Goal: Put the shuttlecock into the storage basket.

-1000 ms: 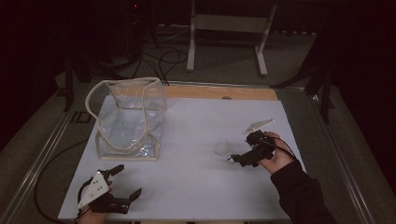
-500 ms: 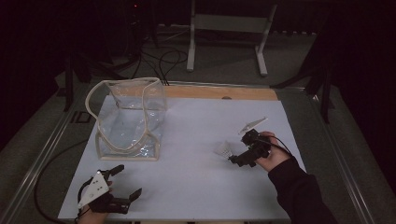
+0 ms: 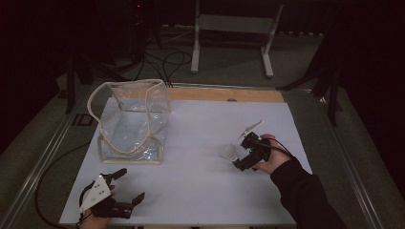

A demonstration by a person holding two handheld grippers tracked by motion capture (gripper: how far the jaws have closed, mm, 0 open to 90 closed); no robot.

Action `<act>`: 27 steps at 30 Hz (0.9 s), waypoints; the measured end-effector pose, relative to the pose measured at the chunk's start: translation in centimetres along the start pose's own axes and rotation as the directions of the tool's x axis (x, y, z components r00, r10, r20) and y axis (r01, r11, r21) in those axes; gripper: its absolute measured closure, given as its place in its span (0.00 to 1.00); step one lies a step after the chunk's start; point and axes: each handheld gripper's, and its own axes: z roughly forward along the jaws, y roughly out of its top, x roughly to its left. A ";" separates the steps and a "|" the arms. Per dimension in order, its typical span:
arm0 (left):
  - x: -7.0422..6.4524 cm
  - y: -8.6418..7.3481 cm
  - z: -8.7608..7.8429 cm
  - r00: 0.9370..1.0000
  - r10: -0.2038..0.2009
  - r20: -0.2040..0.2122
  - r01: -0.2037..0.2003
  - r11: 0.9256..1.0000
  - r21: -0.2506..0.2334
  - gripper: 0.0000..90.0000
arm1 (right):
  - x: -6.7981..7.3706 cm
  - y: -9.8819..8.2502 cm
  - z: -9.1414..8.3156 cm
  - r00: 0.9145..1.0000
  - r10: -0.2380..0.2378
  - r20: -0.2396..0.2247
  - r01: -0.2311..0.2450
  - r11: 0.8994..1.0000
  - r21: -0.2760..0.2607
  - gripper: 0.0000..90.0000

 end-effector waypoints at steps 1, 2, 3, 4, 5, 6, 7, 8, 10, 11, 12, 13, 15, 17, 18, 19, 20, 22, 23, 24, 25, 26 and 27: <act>0.0 0.0 0.0 1.000 0.000 0.000 0.000 1.000 0.000 0.01 | 0.0 0.0 0.1 1.000 0.008 -0.004 -0.008 1.000 0.005 0.08; 0.0 0.0 0.0 1.000 0.001 0.000 -0.001 1.000 0.000 0.01 | -0.1 0.1 0.4 1.000 0.009 -0.001 -0.009 1.000 0.012 0.08; 0.0 0.0 0.0 1.000 0.002 0.000 -0.002 1.000 0.000 0.01 | -0.1 0.1 0.4 1.000 0.009 -0.001 -0.009 1.000 0.012 0.08; 0.0 0.0 0.0 1.000 0.001 0.001 -0.001 1.000 -0.001 0.01 | -0.1 0.1 0.6 1.000 0.014 0.000 -0.014 1.000 0.018 0.08; 0.0 0.0 0.0 1.000 0.001 0.001 -0.001 1.000 -0.001 0.01 | -0.2 0.1 0.7 1.000 0.019 -0.004 -0.019 1.000 0.018 0.08; 0.0 0.0 0.0 1.000 0.002 0.001 -0.002 1.000 0.000 0.01 | -0.2 0.1 0.8 1.000 0.022 -0.017 -0.021 0.999 0.028 0.08; 0.0 0.0 0.0 1.000 0.002 0.001 -0.002 1.000 0.000 0.01 | -0.2 0.1 0.9 1.000 0.025 -0.012 -0.024 0.999 0.033 0.08; 0.0 0.0 0.0 1.000 0.002 0.002 -0.002 1.000 0.000 0.01 | -0.3 0.1 1.1 1.000 0.026 -0.009 -0.025 0.999 0.043 0.08; 0.0 0.0 0.0 1.000 0.003 0.001 -0.003 1.000 0.000 0.01 | -0.3 0.1 1.4 1.000 0.025 -0.014 -0.025 0.998 0.057 0.08; 0.0 0.0 0.0 1.000 0.002 0.002 -0.002 1.000 0.000 0.01 | -0.3 0.1 1.5 0.999 0.027 -0.024 -0.026 0.998 0.060 0.08; 0.0 0.0 0.0 1.000 0.003 0.001 -0.003 1.000 0.000 0.01 | -0.3 0.1 1.5 0.999 0.027 -0.024 -0.026 0.998 0.060 0.08; 0.0 0.0 0.0 1.000 0.003 0.001 -0.003 1.000 -0.001 0.01 | -0.2 0.1 1.7 0.999 0.028 -0.026 -0.026 0.997 0.070 0.08; 0.0 0.0 0.0 1.000 0.003 0.002 -0.003 1.000 0.000 0.01 | -0.2 0.1 1.8 0.999 0.027 -0.028 -0.025 0.997 0.074 0.08; -0.1 0.0 0.0 1.000 0.003 0.002 -0.003 1.000 -0.001 0.01 | -0.1 0.1 2.0 0.999 0.040 -0.030 -0.037 0.996 0.086 0.08; -0.1 0.0 0.0 1.000 0.003 0.001 -0.003 1.000 0.000 0.01 | -0.1 0.2 2.2 0.998 0.046 -0.035 -0.042 0.994 0.099 0.08; -0.1 0.0 0.0 1.000 0.003 0.001 -0.003 1.000 0.000 0.01 | -0.1 0.2 2.2 0.998 0.046 -0.035 -0.042 0.994 0.099 0.08; -0.1 0.0 0.0 1.000 0.002 0.003 -0.002 1.000 0.000 0.01 | -0.1 0.2 2.3 0.998 0.053 -0.029 -0.050 0.993 0.105 0.08; 0.0 0.0 0.0 1.000 0.002 0.002 -0.002 1.000 0.001 0.01 | -0.1 0.3 2.4 0.998 0.054 -0.029 -0.050 0.992 0.118 0.08; 0.0 0.0 0.0 1.000 0.001 0.003 -0.001 1.000 0.000 0.01 | -0.1 0.3 2.5 0.998 0.063 -0.027 -0.059 0.990 0.126 0.09; 0.0 0.0 0.0 1.000 0.001 0.003 -0.001 1.000 -0.001 0.01 | -0.1 0.3 2.6 0.997 0.064 -0.032 -0.059 0.990 0.128 0.09; 0.0 0.0 0.0 1.000 0.001 0.003 -0.001 1.000 0.000 0.01 | 0.0 0.3 2.6 0.997 0.068 -0.035 -0.062 0.988 0.139 0.09; 0.0 0.0 0.0 1.000 0.000 0.004 0.000 1.000 -0.001 0.01 | 0.0 0.3 2.7 0.997 0.071 -0.031 -0.065 0.986 0.152 0.10; 0.0 0.0 0.0 1.000 -0.001 0.005 0.001 1.000 0.000 0.01 | 0.0 0.3 2.8 0.997 0.072 -0.032 -0.066 0.985 0.158 0.13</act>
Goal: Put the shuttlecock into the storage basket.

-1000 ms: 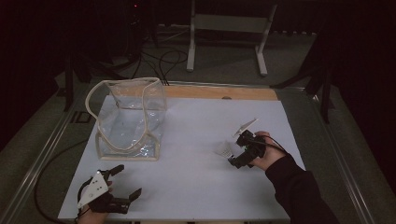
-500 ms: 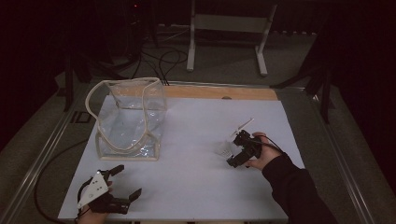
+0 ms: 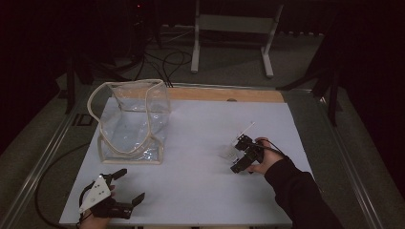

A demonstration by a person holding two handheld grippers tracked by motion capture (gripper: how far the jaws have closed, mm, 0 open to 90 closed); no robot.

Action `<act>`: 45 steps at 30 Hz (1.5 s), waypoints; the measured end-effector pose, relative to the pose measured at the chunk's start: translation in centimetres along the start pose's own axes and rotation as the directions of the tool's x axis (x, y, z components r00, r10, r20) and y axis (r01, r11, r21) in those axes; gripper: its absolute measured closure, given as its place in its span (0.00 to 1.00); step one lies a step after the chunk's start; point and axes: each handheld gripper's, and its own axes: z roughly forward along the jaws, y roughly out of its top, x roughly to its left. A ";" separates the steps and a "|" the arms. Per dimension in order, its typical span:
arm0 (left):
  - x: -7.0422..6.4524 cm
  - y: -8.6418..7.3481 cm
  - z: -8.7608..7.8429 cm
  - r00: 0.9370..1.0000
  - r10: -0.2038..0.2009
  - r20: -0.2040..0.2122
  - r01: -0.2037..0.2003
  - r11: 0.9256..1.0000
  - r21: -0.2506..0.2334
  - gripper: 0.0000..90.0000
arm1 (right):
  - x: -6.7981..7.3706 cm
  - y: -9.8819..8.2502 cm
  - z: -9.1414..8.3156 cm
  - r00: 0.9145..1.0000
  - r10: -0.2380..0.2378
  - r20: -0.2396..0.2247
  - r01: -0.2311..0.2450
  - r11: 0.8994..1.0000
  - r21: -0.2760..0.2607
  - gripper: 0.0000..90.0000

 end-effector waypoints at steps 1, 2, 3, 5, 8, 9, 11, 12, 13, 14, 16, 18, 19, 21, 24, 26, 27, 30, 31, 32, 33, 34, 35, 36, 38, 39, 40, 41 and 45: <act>0.0 0.0 0.0 1.000 0.000 0.000 0.000 1.000 0.000 0.01 | 0.1 0.0 0.1 1.000 0.002 0.003 -0.002 1.000 0.012 0.13; 0.0 0.0 0.0 1.000 0.000 0.000 0.000 1.000 0.000 0.01 | 0.1 0.0 0.2 1.000 0.000 0.004 0.000 1.000 0.017 0.15; 0.0 0.0 0.0 1.000 0.000 0.000 0.000 1.000 -0.001 0.01 | 0.1 0.1 0.3 1.000 0.004 0.000 -0.004 1.000 0.023 0.15; 0.0 0.0 0.0 1.000 0.001 -0.002 -0.001 1.000 0.001 0.01 | 0.2 0.1 0.4 1.000 0.001 0.001 -0.001 0.999 0.033 0.16; 0.0 0.0 0.0 1.000 0.000 0.000 0.000 1.000 0.001 0.01 | 0.2 0.2 0.7 1.000 0.003 -0.002 -0.003 0.999 0.037 0.18; 0.0 0.0 0.0 1.000 -0.001 0.001 0.001 1.000 -0.001 0.01 | 0.1 0.2 0.8 1.000 0.008 0.000 -0.008 0.999 0.033 0.18; 0.0 0.0 0.0 1.000 -0.006 0.000 0.006 1.000 -0.002 0.01 | 0.0 0.2 1.0 1.000 0.015 -0.001 -0.015 0.999 0.040 0.19; 0.0 0.0 0.0 1.000 -0.007 -0.001 0.007 1.000 -0.004 0.01 | -0.1 0.2 1.0 1.000 0.018 0.002 -0.018 0.999 0.041 0.19; 0.0 0.0 0.0 1.000 -0.009 0.000 0.009 1.000 -0.005 0.01 | -0.1 0.3 1.1 1.000 0.014 0.002 -0.014 0.999 0.050 0.19; 0.0 0.0 -0.1 1.000 -0.009 0.000 0.009 1.000 -0.005 0.01 | -0.1 0.3 1.2 1.000 0.017 0.004 -0.017 0.999 0.047 0.21; 0.0 0.0 0.0 1.000 -0.007 0.001 0.007 1.000 -0.002 0.01 | 0.0 0.3 1.4 1.000 0.015 0.019 -0.016 0.998 0.058 0.23; 0.0 0.0 0.0 1.000 -0.003 0.002 0.003 1.000 0.000 0.01 | 0.0 0.4 1.5 1.000 0.016 0.020 -0.017 0.998 0.067 0.24; 0.0 0.0 0.0 1.000 -0.002 0.002 0.002 1.000 0.001 0.01 | -0.1 0.4 1.6 0.999 0.015 0.032 -0.017 0.998 0.064 0.24; 0.0 0.0 0.0 1.000 -0.003 0.002 0.003 1.000 -0.001 0.01 | -0.1 0.5 1.8 0.999 0.016 0.027 -0.019 0.997 0.079 0.26; 0.0 0.0 0.0 1.000 -0.006 0.002 0.006 1.000 -0.002 0.01 | -0.1 0.6 2.0 0.999 0.018 0.032 -0.021 0.996 0.089 0.28; 0.0 0.0 0.0 1.000 -0.005 0.003 0.005 1.000 -0.001 0.01 | -0.1 0.7 2.1 0.999 0.018 0.045 -0.022 0.996 0.087 0.31; 0.0 0.0 0.0 1.000 -0.005 0.004 0.005 1.000 0.000 0.01 | -0.1 0.7 2.1 0.999 0.020 0.044 -0.023 0.996 0.083 0.31; 0.0 0.0 0.0 1.000 -0.003 0.003 0.003 1.000 0.000 0.01 | -0.1 0.8 2.2 0.999 0.022 0.040 -0.026 0.996 0.085 0.35; 0.0 0.0 0.0 1.000 -0.004 0.003 0.004 1.000 -0.001 0.01 | -0.1 0.9 2.2 0.999 0.026 0.042 -0.029 0.996 0.088 0.37; 0.0 0.0 0.0 1.000 -0.004 0.003 0.004 1.000 -0.001 0.01 | -0.2 1.0 2.4 0.999 0.020 0.044 -0.024 0.995 0.097 0.40; 0.0 0.0 0.0 1.000 -0.006 0.003 0.006 1.000 -0.002 0.01 | -0.2 1.0 2.4 0.999 0.021 0.048 -0.026 0.995 0.098 0.45; 0.0 0.0 0.0 1.000 -0.008 0.004 0.008 1.000 -0.002 0.01 | -0.2 1.1 2.5 0.999 0.018 0.049 -0.023 0.995 0.099 0.47; 0.0 0.0 0.0 1.000 -0.007 0.004 0.007 1.000 -0.001 0.01 | -0.2 1.1 2.5 0.998 0.018 0.060 -0.024 0.995 0.099 0.48; 0.0 0.0 0.0 1.000 -0.008 0.003 0.008 1.000 -0.003 0.01 | -0.2 1.2 2.5 0.998 0.021 0.055 -0.026 0.995 0.101 0.49; 0.0 0.0 0.0 1.000 -0.007 0.003 0.007 1.000 -0.003 0.01 | -0.2 1.2 2.6 0.998 0.014 0.060 -0.020 0.994 0.108 0.52; 0.0 0.0 0.0 1.000 -0.005 0.003 0.005 1.000 -0.001 0.01 | -0.1 1.3 2.7 0.998 0.019 0.058 -0.026 0.994 0.107 0.53; 0.0 0.0 0.0 1.000 -0.005 0.003 0.005 1.000 -0.001 0.01 | -0.1 1.3 2.7 0.998 0.020 0.057 -0.026 0.994 0.106 0.53; 0.0 0.0 0.0 1.000 -0.005 0.003 0.005 1.000 0.000 0.01 | -0.1 1.3 2.7 0.998 0.016 0.054 -0.022 0.994 0.110 0.55; 0.0 0.0 0.0 1.000 -0.004 0.003 0.004 1.000 0.000 0.01 | -0.2 1.4 2.9 0.999 0.014 0.051 -0.020 0.993 0.115 0.58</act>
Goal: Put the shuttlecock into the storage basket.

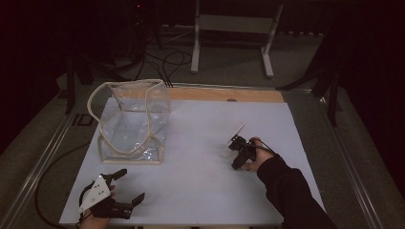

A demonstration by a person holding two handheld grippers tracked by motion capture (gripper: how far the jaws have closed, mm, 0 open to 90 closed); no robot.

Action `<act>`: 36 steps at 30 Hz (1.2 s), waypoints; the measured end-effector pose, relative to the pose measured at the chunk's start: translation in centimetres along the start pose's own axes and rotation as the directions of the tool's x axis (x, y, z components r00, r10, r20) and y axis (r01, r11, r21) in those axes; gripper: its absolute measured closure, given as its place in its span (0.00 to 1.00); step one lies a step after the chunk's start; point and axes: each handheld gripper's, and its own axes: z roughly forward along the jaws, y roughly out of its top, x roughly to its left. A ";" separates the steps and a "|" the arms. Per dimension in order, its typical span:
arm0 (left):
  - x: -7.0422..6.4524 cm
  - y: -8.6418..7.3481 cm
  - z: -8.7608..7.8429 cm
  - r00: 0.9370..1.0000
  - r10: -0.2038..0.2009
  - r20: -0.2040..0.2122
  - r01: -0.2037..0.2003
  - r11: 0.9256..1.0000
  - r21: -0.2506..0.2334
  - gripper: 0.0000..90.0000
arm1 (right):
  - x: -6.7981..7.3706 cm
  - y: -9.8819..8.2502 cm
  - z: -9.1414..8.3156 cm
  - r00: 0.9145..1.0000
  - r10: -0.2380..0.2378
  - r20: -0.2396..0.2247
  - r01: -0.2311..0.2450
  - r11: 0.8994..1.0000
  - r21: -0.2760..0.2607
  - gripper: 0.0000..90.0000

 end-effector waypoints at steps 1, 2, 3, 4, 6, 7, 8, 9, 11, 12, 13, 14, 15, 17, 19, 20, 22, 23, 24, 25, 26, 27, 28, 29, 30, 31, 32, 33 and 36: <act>0.0 0.0 0.0 1.000 0.001 0.000 -0.001 1.000 0.001 0.01 | 0.0 0.0 0.1 1.000 0.005 -0.001 -0.005 1.000 0.001 0.58; 0.0 0.0 0.0 1.000 0.002 -0.001 -0.002 1.000 0.003 0.01 | 0.0 0.1 0.1 1.000 0.004 -0.001 -0.004 1.000 0.004 0.58; 0.0 0.0 0.0 1.000 0.004 -0.002 -0.004 1.000 0.004 0.01 | -0.1 0.1 0.2 1.000 0.003 0.002 -0.003 1.000 0.006 0.60; 0.0 0.0 0.0 1.000 0.003 0.000 -0.003 1.000 0.004 0.01 | -0.1 0.1 0.2 1.000 0.005 -0.003 -0.005 1.000 0.005 0.61; 0.0 0.0 0.0 1.000 0.003 -0.001 -0.003 1.000 0.003 0.01 | -0.2 0.1 0.3 1.000 0.006 -0.004 -0.006 1.000 0.005 0.62; 0.0 0.0 0.0 1.000 0.002 0.000 -0.002 1.000 0.003 0.01 | -0.2 0.1 0.3 1.000 0.008 -0.002 -0.008 1.000 0.008 0.64; 0.0 0.0 0.0 1.000 0.001 -0.001 -0.001 1.000 0.003 0.01 | -0.2 0.1 0.4 1.000 0.004 -0.003 -0.004 1.000 0.015 0.65; 0.0 0.0 0.0 1.000 0.001 -0.001 -0.001 1.000 0.003 0.01 | -0.2 0.1 0.4 1.000 0.004 -0.003 -0.004 1.000 0.015 0.65; 0.0 0.0 0.0 1.000 0.001 -0.001 -0.001 1.000 0.002 0.01 | -0.1 0.2 0.5 1.000 0.004 0.003 -0.004 1.000 0.020 0.67; 0.0 0.0 0.0 1.000 0.001 -0.002 -0.001 1.000 0.003 0.01 | -0.2 0.2 0.5 1.000 0.005 0.004 -0.005 1.000 0.021 0.68; 0.0 0.0 0.0 1.000 0.001 -0.001 -0.001 1.000 0.003 0.01 | -0.2 0.2 0.5 1.000 0.007 0.004 -0.007 1.000 0.021 0.70; 0.0 0.0 0.0 1.000 0.002 0.000 -0.002 1.000 0.002 0.01 | -0.3 0.2 0.4 1.000 0.004 0.001 -0.004 1.000 0.021 0.72; 0.0 0.0 0.0 1.000 0.002 -0.001 -0.002 1.000 0.002 0.01 | -0.3 0.3 0.4 1.000 0.004 -0.001 -0.004 1.000 0.023 0.72; 0.0 0.0 0.0 1.000 0.001 0.000 -0.001 1.000 0.002 0.01 | -0.2 0.3 0.4 1.000 0.001 0.004 -0.001 1.000 0.030 0.73; 0.0 0.0 0.0 1.000 0.001 0.000 -0.001 1.000 0.002 0.01 | -0.1 0.3 0.4 1.000 -0.003 0.002 0.003 0.999 0.038 0.73; 0.0 0.0 0.0 1.000 0.001 0.000 -0.001 1.000 0.002 0.01 | -0.1 0.3 0.4 1.000 -0.008 -0.003 0.008 0.999 0.041 0.73; 0.0 0.0 0.0 1.000 0.000 0.000 0.000 1.000 0.003 0.01 | 0.0 0.4 0.2 1.000 -0.016 0.001 0.016 0.999 0.046 0.73; 0.0 0.0 0.0 1.000 0.000 0.000 0.000 1.000 0.003 0.01 | 0.0 0.4 0.2 1.000 -0.016 0.001 0.016 0.999 0.045 0.73; 0.0 0.0 0.0 1.000 -0.001 0.001 0.001 1.000 0.003 0.01 | 0.0 0.4 0.1 1.000 -0.022 0.004 0.022 0.999 0.042 0.73; 0.0 0.0 0.0 1.000 -0.001 0.001 0.001 1.000 0.003 0.01 | 0.0 0.4 0.0 1.000 -0.021 0.003 0.021 0.999 0.036 0.73; 0.0 0.0 0.0 1.000 0.000 0.000 0.000 1.000 0.003 0.01 | -0.1 0.3 -0.1 1.000 -0.027 -0.005 0.027 0.999 0.034 0.73; 0.0 0.0 0.0 1.000 -0.001 0.001 0.001 1.000 0.003 0.01 | 0.0 0.3 -0.3 1.000 -0.030 -0.007 0.031 0.999 0.040 0.73; 0.0 0.0 0.0 1.000 -0.003 0.001 0.003 1.000 0.003 0.01 | 0.1 0.3 -0.4 0.999 -0.040 -0.007 0.040 0.998 0.041 0.73; 0.0 0.0 0.0 1.000 -0.002 0.000 0.002 1.000 0.004 0.01 | 0.1 0.3 -0.5 0.999 -0.054 -0.005 0.054 0.998 0.042 0.73; 0.0 -0.1 0.0 1.000 -0.002 0.000 0.002 1.000 0.004 0.01 | 0.1 0.3 -0.5 0.998 -0.069 -0.001 0.069 0.997 0.042 0.73; 0.0 -0.1 0.0 1.000 -0.002 0.001 0.002 1.000 0.004 0.01 | 0.1 0.2 -0.6 0.997 -0.073 -0.003 0.073 0.996 0.045 0.73; 0.0 -0.1 0.0 1.000 -0.001 0.001 0.001 1.000 0.004 0.01 | 0.1 0.2 -0.8 0.997 -0.081 -0.003 0.081 0.996 0.046 0.73; 0.0 -0.1 0.0 1.000 -0.002 0.001 0.002 1.000 0.004 0.01 | 0.1 0.2 -0.9 0.997 -0.081 -0.006 0.081 0.996 0.045 0.73; 0.0 -0.1 0.0 1.000 -0.002 0.001 0.002 1.000 0.004 0.01 | 0.1 0.1 -1.2 0.996 -0.092 -0.006 0.092 0.995 0.043 0.74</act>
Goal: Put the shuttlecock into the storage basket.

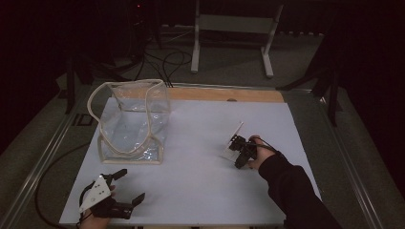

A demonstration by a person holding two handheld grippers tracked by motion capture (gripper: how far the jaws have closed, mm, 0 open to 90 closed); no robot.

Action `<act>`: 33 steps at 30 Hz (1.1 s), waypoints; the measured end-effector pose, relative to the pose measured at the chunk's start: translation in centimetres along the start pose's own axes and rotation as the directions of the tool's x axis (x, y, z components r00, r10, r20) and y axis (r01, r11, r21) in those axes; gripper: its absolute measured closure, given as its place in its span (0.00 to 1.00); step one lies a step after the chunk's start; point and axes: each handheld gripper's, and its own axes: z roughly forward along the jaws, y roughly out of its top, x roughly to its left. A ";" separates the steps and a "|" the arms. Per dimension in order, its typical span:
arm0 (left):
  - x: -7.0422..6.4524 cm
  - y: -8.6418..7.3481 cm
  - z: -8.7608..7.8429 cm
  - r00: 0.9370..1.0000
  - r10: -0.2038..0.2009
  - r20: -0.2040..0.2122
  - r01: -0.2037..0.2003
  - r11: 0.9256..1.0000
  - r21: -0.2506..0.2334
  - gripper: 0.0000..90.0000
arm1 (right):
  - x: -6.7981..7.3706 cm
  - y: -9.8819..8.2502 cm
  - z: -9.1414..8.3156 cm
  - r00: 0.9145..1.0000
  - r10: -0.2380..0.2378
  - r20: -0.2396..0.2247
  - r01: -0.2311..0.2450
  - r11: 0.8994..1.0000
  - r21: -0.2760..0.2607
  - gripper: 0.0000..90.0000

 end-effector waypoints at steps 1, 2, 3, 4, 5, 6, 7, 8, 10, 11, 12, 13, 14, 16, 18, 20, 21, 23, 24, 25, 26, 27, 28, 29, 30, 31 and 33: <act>0.0 0.0 0.0 1.000 0.001 -0.001 -0.001 1.000 0.000 0.01 | 0.0 -0.1 -0.1 1.000 -0.005 0.005 0.005 1.000 -0.004 0.74; 0.0 0.0 0.0 1.000 0.001 -0.001 -0.001 1.000 0.000 0.01 | 0.0 -0.1 -0.1 1.000 -0.005 0.005 0.005 1.000 -0.004 0.74; 0.0 0.0 0.0 1.000 0.001 -0.001 -0.001 1.000 0.000 0.01 | 0.1 -0.1 -0.2 1.000 -0.003 -0.001 0.003 1.000 0.000 0.74; 0.0 0.0 0.0 1.000 0.000 0.000 0.000 1.000 0.001 0.01 | 0.1 -0.2 -0.4 1.000 -0.021 -0.001 0.021 1.000 0.004 0.74; 0.0 0.0 0.0 1.000 -0.001 0.000 0.001 1.000 0.001 0.01 | 0.2 -0.2 -0.4 1.000 -0.027 -0.002 0.027 1.000 0.009 0.74; 0.0 0.0 0.0 1.000 0.002 -0.001 -0.002 1.000 0.003 0.01 | 0.3 -0.2 -0.5 1.000 -0.030 0.003 0.030 1.000 0.004 0.74; 0.0 0.0 0.1 1.000 0.002 -0.001 -0.002 1.000 0.004 0.01 | 0.3 -0.3 -0.6 0.999 -0.036 0.000 0.036 0.999 0.011 0.74; 0.0 0.0 0.1 1.000 0.001 0.001 -0.001 1.000 0.004 0.01 | 0.4 -0.3 -0.7 0.999 -0.045 0.005 0.045 0.999 0.005 0.74; 0.0 0.0 0.1 1.000 0.003 0.001 -0.003 1.000 0.007 0.01 | 0.5 -0.3 -0.9 0.999 -0.053 0.004 0.053 0.999 0.005 0.74; 0.0 0.0 0.1 1.000 0.003 0.002 -0.003 1.000 0.007 0.01 | 0.5 -0.3 -1.0 0.999 -0.053 0.007 0.053 0.999 0.002 0.74; -0.1 0.0 0.1 1.000 0.002 0.002 -0.002 1.000 0.007 0.01 | 0.6 -0.3 -1.1 0.998 -0.058 0.000 0.058 0.998 0.008 0.74; -0.1 0.0 0.1 1.000 0.002 0.002 -0.002 1.000 0.007 0.01 | 0.6 -0.3 -1.2 0.998 -0.061 0.005 0.061 0.998 0.004 0.74; -0.1 0.0 0.1 1.000 0.000 0.003 0.000 1.000 0.006 0.01 | 0.7 -0.2 -1.2 0.998 -0.062 0.001 0.062 0.998 0.006 0.74; 0.0 -0.1 0.1 1.000 0.000 0.003 0.000 1.000 0.008 0.01 | 0.8 -0.2 -1.4 0.997 -0.073 0.002 0.073 0.997 0.005 0.74; 0.0 -0.1 0.1 1.000 0.000 0.005 0.000 1.000 0.007 0.01 | 0.9 -0.2 -1.5 0.997 -0.078 -0.003 0.078 0.997 0.008 0.74; -0.1 -0.1 0.1 1.000 0.000 0.005 0.000 1.000 0.007 0.01 | 1.0 -0.2 -1.7 0.996 -0.090 -0.010 0.090 0.996 0.011 0.74; -0.1 -0.1 0.1 1.000 0.000 0.005 0.000 1.000 0.007 0.01 | 1.0 -0.2 -1.7 0.996 -0.090 -0.010 0.090 0.996 0.011 0.74; -0.1 -0.1 0.1 1.000 0.000 0.005 0.000 1.000 0.007 0.01 | 1.2 -0.2 -1.9 0.996 -0.092 -0.014 0.093 0.996 0.014 0.74; -0.1 -0.1 0.1 1.000 0.000 0.005 0.000 1.000 0.008 0.01 | 1.4 -0.2 -2.0 0.995 -0.103 -0.009 0.103 0.995 0.015 0.74; -0.1 -0.1 0.1 1.000 0.000 0.005 0.000 1.000 0.008 0.01 | 1.5 -0.1 -2.2 0.995 -0.104 -0.010 0.104 0.994 0.015 0.74; -0.1 -0.1 0.1 1.000 -0.001 0.006 0.001 1.000 0.007 0.01 | 1.6 -0.1 -2.2 0.993 -0.115 -0.015 0.115 0.993 0.021 0.74; -0.1 -0.1 0.1 1.000 0.000 0.006 0.000 1.000 0.009 0.01 | 1.7 -0.1 -2.3 0.993 -0.120 -0.008 0.120 0.993 0.016 0.74; -0.1 -0.1 0.1 1.000 0.001 0.006 -0.001 1.000 0.009 0.01 | 1.8 -0.1 -2.4 0.992 -0.126 -0.017 0.126 0.992 0.020 0.74; -0.1 0.0 0.1 1.000 0.001 0.006 -0.001 1.000 0.009 0.01 | 1.9 -0.1 -2.5 0.990 -0.140 -0.014 0.140 0.990 0.023 0.74; -0.1 0.0 0.1 1.000 0.001 0.006 -0.001 1.000 0.009 0.01 | 2.0 -0.1 -2.6 0.990 -0.142 -0.011 0.142 0.990 0.021 0.74; -0.1 0.0 0.2 1.000 0.000 0.006 0.000 1.000 0.009 0.01 | 2.3 0.0 -2.8 0.988 -0.155 -0.009 0.155 0.988 0.021 0.74; -0.1 -0.1 0.1 1.000 0.000 0.006 0.000 1.000 0.009 0.01 | 2.3 0.0 -2.9 0.987 -0.163 -0.018 0.163 0.986 0.021 0.74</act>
